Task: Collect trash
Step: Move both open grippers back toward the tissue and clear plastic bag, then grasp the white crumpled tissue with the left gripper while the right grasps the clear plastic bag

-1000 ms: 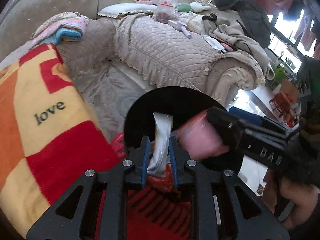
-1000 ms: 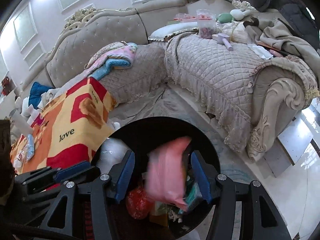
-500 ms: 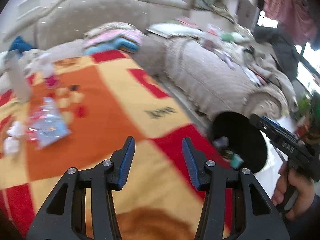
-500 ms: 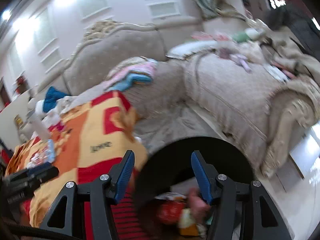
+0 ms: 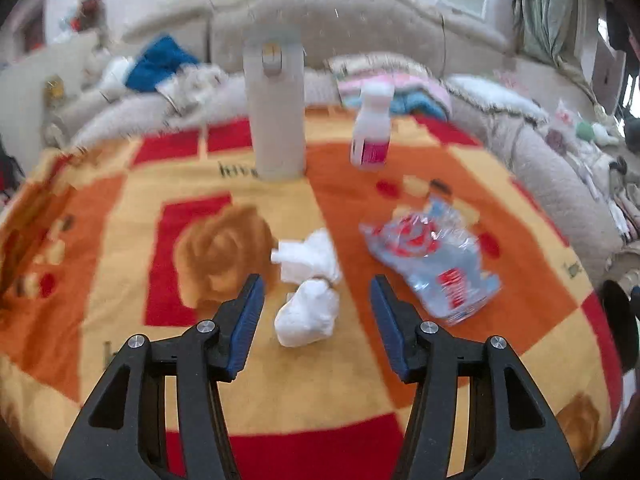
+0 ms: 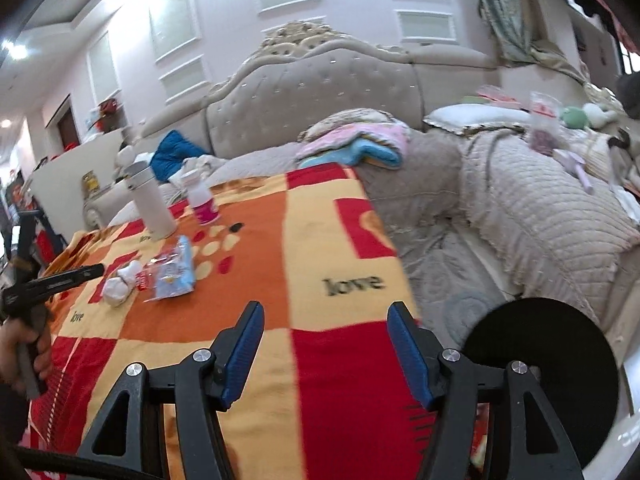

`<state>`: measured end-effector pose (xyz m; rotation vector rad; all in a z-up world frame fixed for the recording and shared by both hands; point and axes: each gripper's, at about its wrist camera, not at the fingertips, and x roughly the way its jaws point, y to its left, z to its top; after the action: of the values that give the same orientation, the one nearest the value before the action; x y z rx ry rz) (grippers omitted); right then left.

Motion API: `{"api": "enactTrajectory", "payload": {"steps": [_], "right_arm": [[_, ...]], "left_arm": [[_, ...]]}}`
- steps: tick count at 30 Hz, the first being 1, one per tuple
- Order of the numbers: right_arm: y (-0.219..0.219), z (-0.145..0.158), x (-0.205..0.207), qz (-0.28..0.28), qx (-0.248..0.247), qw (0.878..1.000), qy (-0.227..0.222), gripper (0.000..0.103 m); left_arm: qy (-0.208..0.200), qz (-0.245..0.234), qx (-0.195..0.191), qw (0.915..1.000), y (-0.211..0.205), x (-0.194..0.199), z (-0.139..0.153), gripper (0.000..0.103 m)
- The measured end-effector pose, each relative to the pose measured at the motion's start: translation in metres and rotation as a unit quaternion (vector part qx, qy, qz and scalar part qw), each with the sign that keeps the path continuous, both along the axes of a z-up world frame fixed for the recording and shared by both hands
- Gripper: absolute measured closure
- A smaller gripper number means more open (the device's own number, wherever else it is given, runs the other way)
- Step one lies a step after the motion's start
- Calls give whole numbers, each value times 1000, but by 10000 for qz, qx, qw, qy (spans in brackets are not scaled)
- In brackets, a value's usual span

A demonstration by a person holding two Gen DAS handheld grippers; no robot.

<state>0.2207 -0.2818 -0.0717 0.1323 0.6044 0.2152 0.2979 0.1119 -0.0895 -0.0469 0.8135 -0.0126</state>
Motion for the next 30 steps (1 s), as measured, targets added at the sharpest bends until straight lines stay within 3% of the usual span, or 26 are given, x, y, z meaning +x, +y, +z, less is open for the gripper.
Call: {"api": "enactTrajectory", "payload": {"steps": [4, 7, 8, 10, 12, 14, 17, 22, 26, 27, 28, 30], "right_arm": [[23, -4, 8, 202, -19, 9998, 51, 41], [42, -6, 13, 362, -9, 9993, 43, 41], [49, -6, 15, 448, 63, 9990, 15, 39], [65, -6, 23, 780, 305, 9965, -42, 27], [88, -6, 37, 1220, 448, 9915, 6, 24], [117, -6, 53, 1639, 437, 9855, 39, 15], [157, -10, 76, 1963, 176, 9803, 122, 13], [213, -35, 129, 2150, -312, 9723, 868, 13], [243, -49, 151, 2029, -972, 9689, 1032, 13], [245, -54, 155, 1922, -1125, 9687, 1099, 18], [243, -57, 158, 1802, -1208, 9690, 1179, 35], [231, -55, 152, 1747, -1123, 9712, 1170, 45]], "left_arm": [[273, -112, 90, 9995, 5, 19, -28, 49], [375, -102, -99, 9992, 3, 24, -42, 51], [374, -40, -101, 9992, 4, 25, -43, 63], [271, 217, -58, 9994, 8, 16, -41, 76], [182, 353, -201, 9990, 11, 1, -37, 79], [126, 435, -219, 9987, 10, -18, -34, 79], [216, 538, -290, 9979, 8, -45, -41, 78], [224, 853, -737, 9934, 22, -50, -43, 78], [227, 862, -637, 9940, 17, -50, -43, 78], [223, 863, -668, 9938, 17, -50, -43, 78], [220, 864, -693, 9936, 15, -50, -43, 78], [220, 865, -702, 9935, 15, -49, -43, 78]]}}
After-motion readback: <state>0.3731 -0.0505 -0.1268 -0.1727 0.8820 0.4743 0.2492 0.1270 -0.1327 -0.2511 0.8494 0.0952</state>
